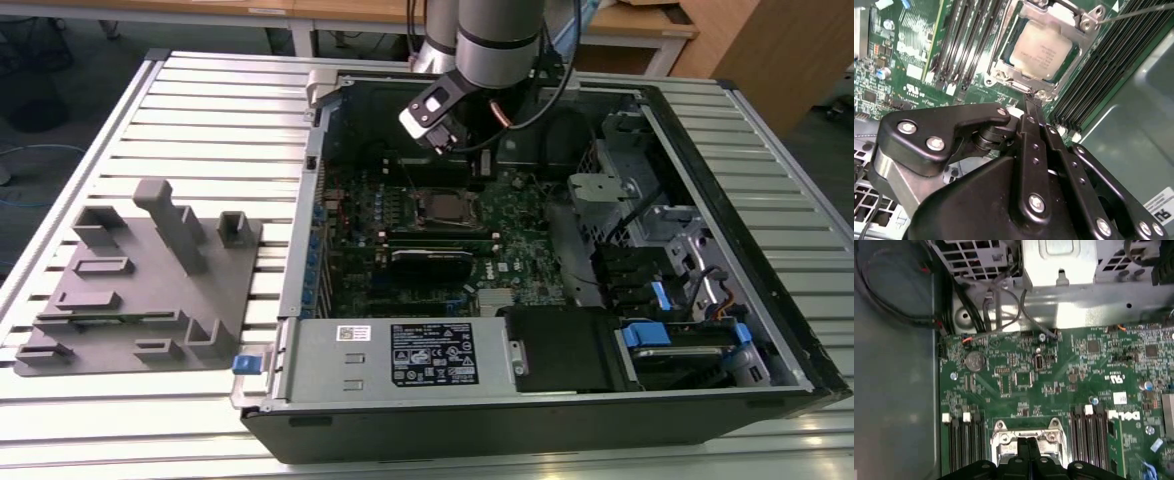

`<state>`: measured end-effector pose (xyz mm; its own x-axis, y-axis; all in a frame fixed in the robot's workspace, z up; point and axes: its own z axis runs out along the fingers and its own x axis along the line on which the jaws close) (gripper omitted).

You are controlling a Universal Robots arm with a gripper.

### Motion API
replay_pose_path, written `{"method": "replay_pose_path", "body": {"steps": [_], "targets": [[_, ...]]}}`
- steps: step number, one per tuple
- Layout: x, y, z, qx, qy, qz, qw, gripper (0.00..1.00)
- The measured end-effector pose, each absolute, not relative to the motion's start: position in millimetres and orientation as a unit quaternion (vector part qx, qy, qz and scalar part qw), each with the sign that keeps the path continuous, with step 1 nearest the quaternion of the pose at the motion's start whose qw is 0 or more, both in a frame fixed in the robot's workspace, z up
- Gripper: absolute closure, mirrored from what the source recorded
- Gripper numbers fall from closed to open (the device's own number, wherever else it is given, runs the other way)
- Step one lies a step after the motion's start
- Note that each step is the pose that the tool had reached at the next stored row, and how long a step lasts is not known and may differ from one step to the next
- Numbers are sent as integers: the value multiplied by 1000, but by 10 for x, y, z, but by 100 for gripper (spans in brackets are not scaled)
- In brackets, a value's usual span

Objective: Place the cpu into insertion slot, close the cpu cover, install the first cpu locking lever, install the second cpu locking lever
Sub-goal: 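Close the cpu cover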

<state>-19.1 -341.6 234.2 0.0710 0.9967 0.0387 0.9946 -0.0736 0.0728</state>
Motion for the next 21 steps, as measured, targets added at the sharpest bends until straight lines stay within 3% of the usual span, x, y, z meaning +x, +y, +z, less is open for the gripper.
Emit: {"method": "replay_pose_path", "body": {"steps": [11,16,21], "targets": [[-211,-3416,2342,732,680,39,13,89],[-209,-3416,2336,732,681,19,-5,89],[-209,-3416,2336,733,681,17,-7,89]]}}
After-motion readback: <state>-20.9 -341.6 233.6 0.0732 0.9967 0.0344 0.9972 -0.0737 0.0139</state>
